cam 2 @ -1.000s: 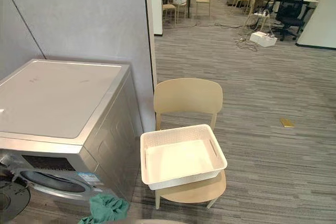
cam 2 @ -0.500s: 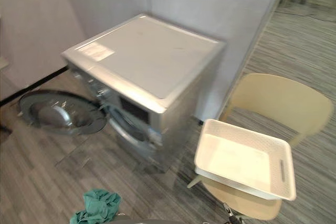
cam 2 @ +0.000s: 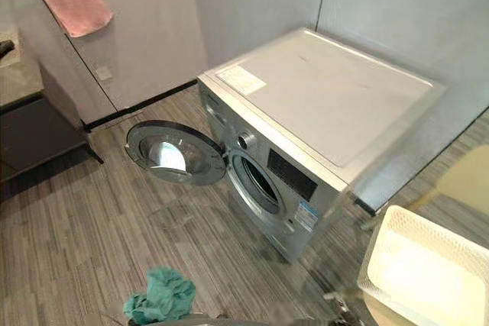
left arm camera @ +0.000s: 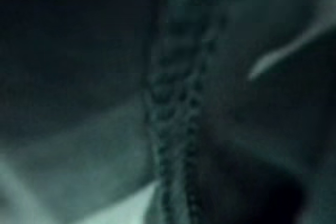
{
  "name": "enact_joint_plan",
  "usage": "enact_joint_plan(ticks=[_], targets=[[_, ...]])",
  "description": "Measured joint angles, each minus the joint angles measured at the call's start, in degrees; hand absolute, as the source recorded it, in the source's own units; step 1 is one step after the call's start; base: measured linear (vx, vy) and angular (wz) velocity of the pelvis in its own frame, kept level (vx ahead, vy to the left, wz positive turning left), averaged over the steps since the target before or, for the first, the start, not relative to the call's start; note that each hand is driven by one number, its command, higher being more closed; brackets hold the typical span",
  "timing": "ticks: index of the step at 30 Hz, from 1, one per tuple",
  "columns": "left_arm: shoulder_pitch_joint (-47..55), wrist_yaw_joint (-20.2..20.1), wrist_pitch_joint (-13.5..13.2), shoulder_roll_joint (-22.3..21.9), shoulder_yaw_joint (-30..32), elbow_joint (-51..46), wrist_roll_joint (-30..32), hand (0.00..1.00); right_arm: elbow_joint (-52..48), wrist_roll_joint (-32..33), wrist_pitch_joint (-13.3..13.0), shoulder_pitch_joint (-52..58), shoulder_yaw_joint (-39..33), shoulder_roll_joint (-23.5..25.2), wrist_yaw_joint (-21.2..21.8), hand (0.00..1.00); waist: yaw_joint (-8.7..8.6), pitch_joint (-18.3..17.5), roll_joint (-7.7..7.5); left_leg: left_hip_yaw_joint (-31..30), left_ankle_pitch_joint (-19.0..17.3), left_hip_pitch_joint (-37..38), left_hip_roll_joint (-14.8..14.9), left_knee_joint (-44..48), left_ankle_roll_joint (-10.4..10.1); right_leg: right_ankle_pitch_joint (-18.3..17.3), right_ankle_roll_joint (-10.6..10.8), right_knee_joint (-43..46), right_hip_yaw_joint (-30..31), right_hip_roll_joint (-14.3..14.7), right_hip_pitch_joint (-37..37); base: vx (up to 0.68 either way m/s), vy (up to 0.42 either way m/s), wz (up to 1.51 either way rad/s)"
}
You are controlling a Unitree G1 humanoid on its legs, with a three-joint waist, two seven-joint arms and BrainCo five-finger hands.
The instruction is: Pick up the laundry basket with both hands and put the clothes into the washing machine.
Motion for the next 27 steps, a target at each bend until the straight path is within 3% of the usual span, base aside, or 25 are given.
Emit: enact_joint_plan(ticks=[1, 3, 5, 7, 8, 9, 10, 13, 15, 18, 20, 21, 23, 24, 26, 27], targets=[[-0.14, -0.13, 0.03, 0.00, 0.28, -0.01, 0.01, 1.00, -0.54, 0.63, -0.22, 0.01, 0.87, 0.75, 0.27, 0.00, -0.07, 0.34, -1.37, -0.37, 0.07, 1.64, -0.49, -1.78, 0.09, -3.89, -0.78, 2.06, 0.77, 4.72, -3.10, 0.15, 0.053, 0.35], [-0.76, -0.34, 0.19, -0.60, 1.61, -0.07, 0.59, 1.00, -1.77, 1.58, -0.70, 0.46, 1.52, 1.93, 0.30, 0.00, -0.36, 0.30, -2.37, -1.08, -0.18, 4.05, -0.86, -3.51, -0.10, -6.40, -0.07, -1.47, -1.00, 9.82, -6.47, 0.13, -0.002, 0.34], [-2.02, -0.30, 0.68, -1.72, 2.18, -0.04, 2.37, 1.00, -2.43, 1.95, -0.96, 1.29, 1.41, 2.20, 0.23, 0.00, -1.27, 0.21, -1.98, -2.84, -0.81, 5.85, -0.81, -5.14, -0.32, -6.67, 0.45, -9.87, -4.56, 12.46, -8.33, 0.30, -0.067, 0.50], [-3.98, -0.32, 0.80, -2.47, 2.37, -0.07, 3.98, 1.00, -2.42, 2.22, -0.97, 1.94, 1.28, 2.36, 0.03, 0.00, -1.65, 0.09, -1.77, -4.50, -1.65, 7.58, -0.65, -6.74, -1.27, -4.17, -0.59, -20.78, -7.27, 13.58, -8.24, 0.41, -0.114, 0.63], [-5.61, -0.34, 0.89, -3.29, 2.38, -0.09, 4.52, 1.00, -2.42, 2.25, -0.97, 2.34, 1.03, 2.46, -0.02, 0.00, -2.18, 0.05, -1.66, -6.38, -3.12, 8.50, -0.52, -6.50, -1.96, 0.36, -3.00, -24.08, -6.98, 13.73, -7.88, 0.39, -0.129, 0.69], [-6.46, -0.36, 0.90, -4.12, 2.43, -0.02, 4.62, 1.00, -2.40, 2.29, -0.96, 2.84, 0.98, 2.63, 0.03, 0.00, -2.77, -0.41, -1.65, -7.65, -4.31, 9.48, 0.45, -6.03, -2.61, 1.71, -5.00, -24.00, -7.82, 14.30, -6.43, 0.61, -0.189, 0.81], [-6.64, -0.52, 0.92, -5.15, 2.30, -0.03, 4.73, 1.00, -2.39, 2.29, -0.96, 3.17, 0.87, 2.04, 0.02, 0.00, -2.93, -1.10, -0.09, -7.93, -4.45, 9.95, 1.97, -4.30, -3.21, 0.45, -4.93, -24.05, -9.74, 14.98, -5.12, 0.55, -0.147, 0.60], [-8.00, -2.59, 0.93, -6.21, 1.58, -0.27, 4.97, 1.00, -1.46, 0.99, 1.11, 4.93, 2.16, 0.67, 0.06, 0.00, -2.80, -1.28, 0.56, -6.21, -3.53, 4.79, 5.33, 13.25, -4.82, -1.63, -6.36, -27.24, -10.60, 17.73, 0.46, 0.55, -0.148, 0.12], [-7.95, -2.66, 0.94, -6.26, 3.37, -1.23, 4.94, 1.00, -1.44, 0.66, 2.90, 7.19, 4.63, -0.39, 0.18, 0.00, -2.15, -0.64, 1.12, -7.23, 2.44, -5.14, 7.65, 38.49, -7.77, -2.43, -7.11, -30.17, -8.30, 19.92, 5.13, 0.42, -0.015, -0.60], [-6.97, -2.53, 0.86, -5.84, 4.78, -2.97, 4.93, 1.00, -1.45, 1.33, 3.25, 7.17, 5.30, -0.53, -1.19, 0.00, -1.18, 0.79, 1.08, -6.70, 1.88, -12.58, 8.53, 54.45, -6.79, -3.04, -6.36, -31.90, -1.33, 20.55, 10.53, 0.24, 0.134, -1.03], [-6.01, -2.54, 0.82, -5.74, 4.81, -4.33, 4.89, 1.00, -1.74, 2.13, 2.69, 7.16, 5.32, -0.46, -2.06, 0.00, -1.06, 1.08, 0.76, -6.30, 0.57, -14.64, 9.64, 52.60, -4.70, -3.45, -5.76, -32.75, 2.33, 20.17, 12.83, 0.16, 0.226, -1.15], [-5.06, -2.51, 0.73, -5.60, 4.97, -5.34, 4.88, 1.00, -2.53, 2.60, 1.74, 7.10, 5.95, -0.30, -2.42, 0.00, -0.62, 0.99, 0.72, -5.93, -0.42, -15.46, 10.95, 47.41, -3.16, -3.98, -4.50, -32.89, 6.26, 19.54, 13.24, 0.17, 0.395, -1.66], [-3.94, -2.41, 0.49, -5.67, 6.78, -6.27, 4.88, 1.00, -5.07, 3.51, 0.69, 6.87, 7.73, -0.36, -3.47, 0.00, 0.32, 0.97, 0.74, -8.61, -1.01, -15.23, 11.36, 35.03, -2.81, -4.67, -3.23, -32.88, 12.59, 18.21, 13.29, 0.16, 0.467, -1.89], [-2.18, -1.64, 0.31, -5.64, 7.18, -6.25, 4.78, 1.00, -6.36, 3.47, -0.80, 6.58, 7.73, -1.60, -3.89, 0.00, 0.74, -0.06, 1.59, -14.79, -0.79, -13.75, 10.80, 23.08, -2.82, -5.11, -1.54, -32.81, 18.74, 17.93, 11.47, 0.21, 0.642, -2.09], [0.13, -1.20, 0.49, -6.14, 7.27, -4.61, 4.41, 1.00, -8.50, 3.33, -1.58, 6.39, 7.73, -3.23, -3.51, 0.00, 0.88, -1.74, 3.70, -24.37, 0.89, -12.19, 9.94, 16.17, -2.91, -5.19, 1.68, -32.77, 25.23, 18.53, 9.07, 0.22, 0.635, -2.08], [1.88, -1.05, 0.58, -6.54, 7.43, -2.54, 4.14, 1.00, -8.81, 3.24, -2.10, 6.10, 7.76, -4.01, -2.66, 0.00, 0.77, -3.95, 4.66, -26.25, -4.68, -10.56, 8.66, 13.73, -10.15, -5.51, 4.35, -32.79, 30.91, 18.58, 7.56, 0.18, 0.432, -1.47]])
